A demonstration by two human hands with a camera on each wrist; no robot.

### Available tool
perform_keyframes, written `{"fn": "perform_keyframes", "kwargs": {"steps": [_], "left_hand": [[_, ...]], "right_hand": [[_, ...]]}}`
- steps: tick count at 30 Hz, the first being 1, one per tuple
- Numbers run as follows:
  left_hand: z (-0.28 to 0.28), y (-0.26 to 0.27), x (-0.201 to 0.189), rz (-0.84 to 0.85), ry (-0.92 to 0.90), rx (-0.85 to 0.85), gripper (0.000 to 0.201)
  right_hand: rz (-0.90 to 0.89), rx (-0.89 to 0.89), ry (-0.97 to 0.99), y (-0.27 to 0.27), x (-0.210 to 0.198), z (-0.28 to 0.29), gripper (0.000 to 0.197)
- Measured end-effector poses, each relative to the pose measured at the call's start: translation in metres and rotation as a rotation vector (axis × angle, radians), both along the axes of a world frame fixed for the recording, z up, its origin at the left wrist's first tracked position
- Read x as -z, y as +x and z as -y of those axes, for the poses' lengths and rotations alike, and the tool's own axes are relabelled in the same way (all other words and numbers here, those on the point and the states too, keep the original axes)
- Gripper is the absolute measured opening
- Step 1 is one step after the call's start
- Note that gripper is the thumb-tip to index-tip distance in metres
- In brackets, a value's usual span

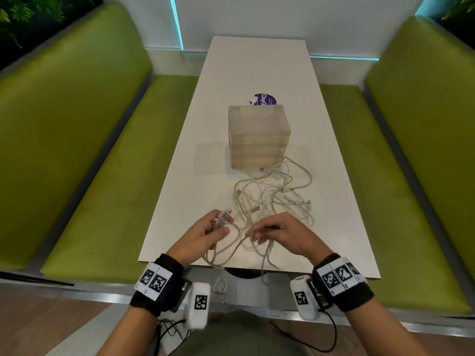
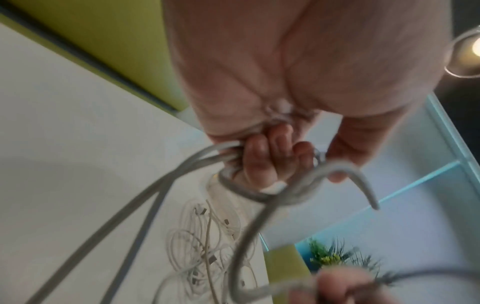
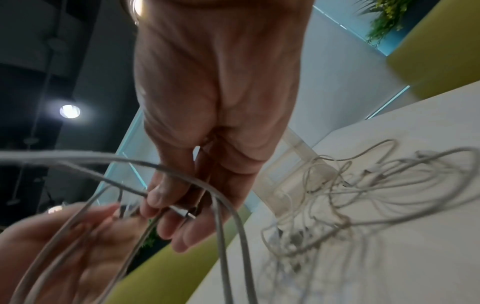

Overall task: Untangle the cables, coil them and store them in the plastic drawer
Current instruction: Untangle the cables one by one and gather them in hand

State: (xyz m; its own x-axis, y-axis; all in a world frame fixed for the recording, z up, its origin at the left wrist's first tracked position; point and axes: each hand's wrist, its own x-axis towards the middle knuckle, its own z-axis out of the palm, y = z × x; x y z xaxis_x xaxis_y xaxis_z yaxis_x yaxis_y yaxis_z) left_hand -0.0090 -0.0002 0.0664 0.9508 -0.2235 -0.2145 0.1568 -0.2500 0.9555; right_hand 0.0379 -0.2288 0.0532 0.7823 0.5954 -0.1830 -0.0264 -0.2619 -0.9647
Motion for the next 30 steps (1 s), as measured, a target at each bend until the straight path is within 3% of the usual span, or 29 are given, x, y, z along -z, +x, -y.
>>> {"fn": "perform_keyframes", "kwargs": {"steps": [3, 6, 9, 12, 16, 19, 22, 26, 28, 30], "left_hand": [[-0.004, 0.001, -0.001, 0.012, -0.062, -0.115, 0.011], [-0.004, 0.005, -0.004, 0.001, -0.258, -0.135, 0.028], [-0.004, 0.010, -0.010, -0.030, -0.419, -0.173, 0.027], [-0.003, 0.013, -0.013, 0.004, -0.394, -0.167, 0.015], [-0.002, 0.014, -0.014, 0.042, -0.397, -0.186, 0.021], [-0.002, 0.014, -0.014, 0.029, -0.476, -0.212, 0.020], [-0.001, 0.013, -0.014, 0.021, -0.508, -0.211, 0.020], [0.004, 0.013, -0.015, 0.016, -0.519, -0.208, 0.016], [0.007, 0.014, -0.015, 0.019, -0.521, -0.203, 0.016], [0.009, 0.014, -0.015, 0.021, -0.515, -0.192, 0.016]], "right_hand": [[-0.096, -0.104, -0.050, -0.018, 0.022, -0.001, 0.013], [-0.160, -0.198, -0.154, -0.041, 0.043, -0.011, 0.010], [-0.034, -0.231, -0.347, -0.054, 0.063, -0.020, 0.008], [0.086, -0.242, -0.455, -0.058, 0.073, -0.023, 0.010], [0.180, -0.298, -0.500, -0.056, 0.073, -0.019, 0.018], [0.200, -0.107, -0.469, -0.048, 0.067, -0.009, 0.021], [0.229, 0.307, -0.416, -0.026, 0.065, 0.011, 0.032], [0.262, 0.728, -0.635, 0.015, 0.066, 0.046, 0.025], [0.126, 0.842, -0.687, 0.028, 0.065, 0.060, 0.026], [-0.040, 0.840, -0.689, 0.037, 0.066, 0.070, 0.034]]}}
